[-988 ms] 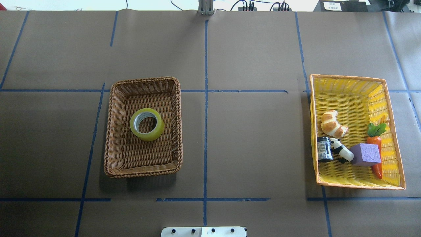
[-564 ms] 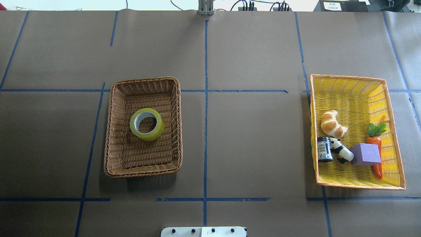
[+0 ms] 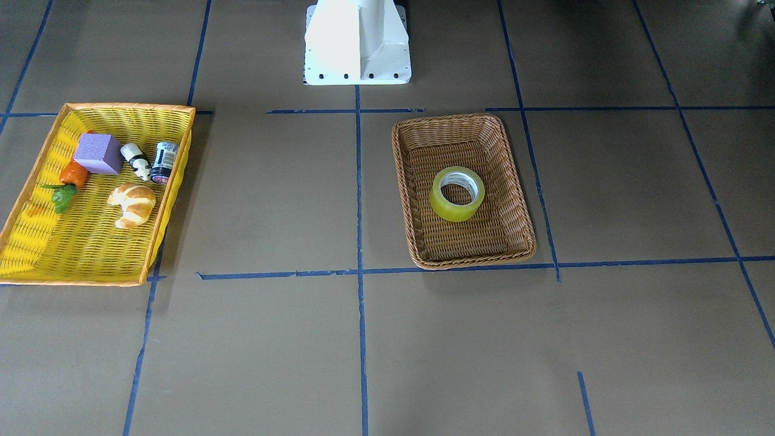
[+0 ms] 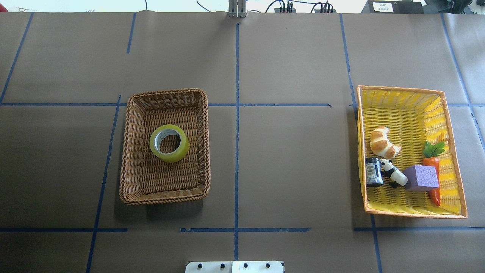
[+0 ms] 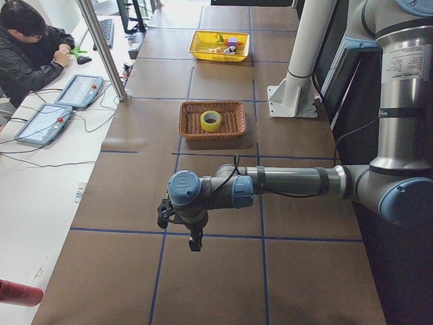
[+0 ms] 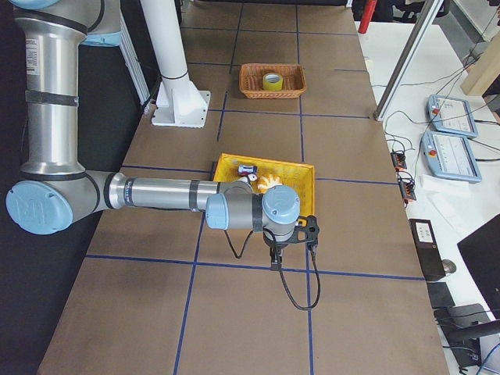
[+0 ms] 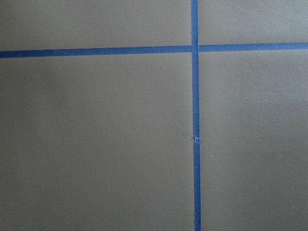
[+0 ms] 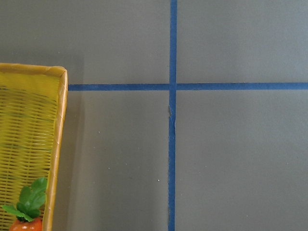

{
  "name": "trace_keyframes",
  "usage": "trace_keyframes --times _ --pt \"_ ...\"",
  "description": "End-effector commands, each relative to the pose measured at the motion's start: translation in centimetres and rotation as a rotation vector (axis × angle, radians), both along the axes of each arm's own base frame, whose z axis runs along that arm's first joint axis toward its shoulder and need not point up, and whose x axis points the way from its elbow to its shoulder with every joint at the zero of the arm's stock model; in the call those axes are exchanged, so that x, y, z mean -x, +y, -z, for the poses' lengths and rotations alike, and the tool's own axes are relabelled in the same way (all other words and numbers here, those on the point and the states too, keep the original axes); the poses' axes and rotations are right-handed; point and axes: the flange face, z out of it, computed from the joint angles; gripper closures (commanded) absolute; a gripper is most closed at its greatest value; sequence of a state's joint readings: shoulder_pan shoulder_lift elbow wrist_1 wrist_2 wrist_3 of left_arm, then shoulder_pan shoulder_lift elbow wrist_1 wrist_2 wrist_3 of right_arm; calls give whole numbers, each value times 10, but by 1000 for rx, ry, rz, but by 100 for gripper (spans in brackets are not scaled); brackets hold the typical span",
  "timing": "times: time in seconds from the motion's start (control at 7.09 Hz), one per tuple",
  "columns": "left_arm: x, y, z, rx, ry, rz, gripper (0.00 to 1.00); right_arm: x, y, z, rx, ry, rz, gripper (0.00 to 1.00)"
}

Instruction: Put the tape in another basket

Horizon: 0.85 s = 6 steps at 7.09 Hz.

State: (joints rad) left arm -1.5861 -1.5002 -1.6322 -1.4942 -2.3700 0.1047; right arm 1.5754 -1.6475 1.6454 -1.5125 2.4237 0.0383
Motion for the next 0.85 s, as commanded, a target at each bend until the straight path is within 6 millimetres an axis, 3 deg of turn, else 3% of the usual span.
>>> trace_keyframes --times 0.0,0.71 --pt "0 0 0 -1 0 0 0 0 0 3 -6 0 1 0" --pt "0 0 -1 -2 0 -2 0 0 -1 6 -17 0 4 0"
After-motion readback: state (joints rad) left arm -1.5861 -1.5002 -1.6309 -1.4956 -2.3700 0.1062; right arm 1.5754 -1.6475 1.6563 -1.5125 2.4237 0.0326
